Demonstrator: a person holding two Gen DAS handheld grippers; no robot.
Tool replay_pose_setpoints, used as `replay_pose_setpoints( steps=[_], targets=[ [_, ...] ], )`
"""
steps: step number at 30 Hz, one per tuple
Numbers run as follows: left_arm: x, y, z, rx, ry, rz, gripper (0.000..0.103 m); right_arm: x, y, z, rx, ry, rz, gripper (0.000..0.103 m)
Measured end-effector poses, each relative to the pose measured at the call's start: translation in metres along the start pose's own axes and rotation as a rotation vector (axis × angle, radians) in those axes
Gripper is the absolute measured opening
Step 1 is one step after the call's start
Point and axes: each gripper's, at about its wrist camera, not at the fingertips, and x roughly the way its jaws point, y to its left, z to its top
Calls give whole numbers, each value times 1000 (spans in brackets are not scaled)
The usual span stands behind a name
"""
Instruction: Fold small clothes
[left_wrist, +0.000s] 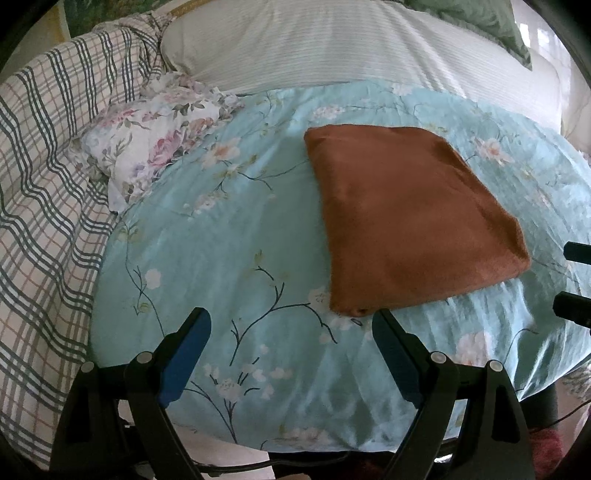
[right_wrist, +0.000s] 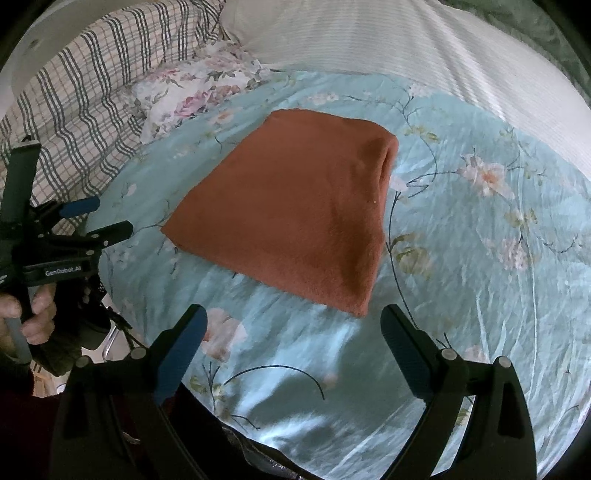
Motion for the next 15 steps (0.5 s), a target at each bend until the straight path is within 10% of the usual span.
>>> replay_pose_setpoints(
  steps=[15],
  targets=[
    [-4,-6,0,17,1,15,90,-5,-6,-1,-1,0,-4,95]
  ],
)
